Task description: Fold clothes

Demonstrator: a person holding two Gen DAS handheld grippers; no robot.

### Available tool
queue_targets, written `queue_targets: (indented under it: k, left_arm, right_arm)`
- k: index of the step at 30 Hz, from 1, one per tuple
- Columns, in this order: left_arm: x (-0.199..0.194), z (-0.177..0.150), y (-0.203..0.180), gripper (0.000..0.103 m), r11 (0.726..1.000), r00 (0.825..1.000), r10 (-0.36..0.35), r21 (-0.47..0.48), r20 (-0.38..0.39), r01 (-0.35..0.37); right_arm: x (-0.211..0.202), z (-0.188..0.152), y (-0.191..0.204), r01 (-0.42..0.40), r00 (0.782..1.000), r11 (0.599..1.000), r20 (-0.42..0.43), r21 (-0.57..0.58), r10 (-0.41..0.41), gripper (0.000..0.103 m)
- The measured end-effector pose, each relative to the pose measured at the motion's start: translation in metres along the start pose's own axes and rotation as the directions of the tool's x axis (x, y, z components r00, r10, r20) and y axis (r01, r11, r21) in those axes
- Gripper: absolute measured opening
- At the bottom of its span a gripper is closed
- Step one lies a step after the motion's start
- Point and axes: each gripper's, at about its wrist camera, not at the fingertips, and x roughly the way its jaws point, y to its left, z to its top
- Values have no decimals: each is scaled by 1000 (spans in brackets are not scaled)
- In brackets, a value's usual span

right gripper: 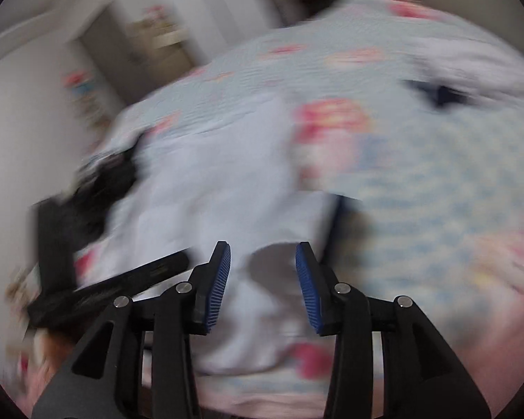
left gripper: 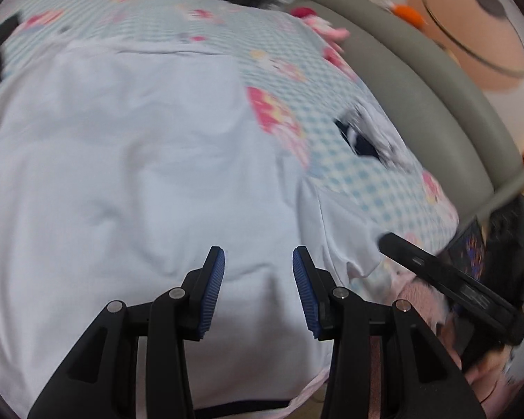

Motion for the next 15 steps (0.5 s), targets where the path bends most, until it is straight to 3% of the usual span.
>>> queue_targets:
  k: [2, 5, 9, 12, 15]
  left_arm:
    - [13, 4, -15, 43, 999, 1000, -17, 34, -25, 18]
    - [33, 10, -37, 43, 996, 997, -39, 77, -62, 44]
    - [54, 20, -55, 43, 994, 993, -67, 83, -99, 76]
    - [64, 28, -70, 48, 991, 988, -93, 88, -125, 104]
    - [77, 30, -82, 48, 991, 985, -69, 106, -158, 87]
  right_arm:
    - [7, 2, -17, 109, 994, 993, -21, 34, -108, 40]
    - [18, 0, -36, 155, 986, 986, -75, 60, -151, 40]
    - [29, -7, -45, 131, 987, 987, -109, 96, -120, 40]
    - [26, -7, -49, 159, 985, 981, -89, 108, -149, 40]
    - [29, -6, -48, 138, 988, 987, -85, 88, -131, 40]
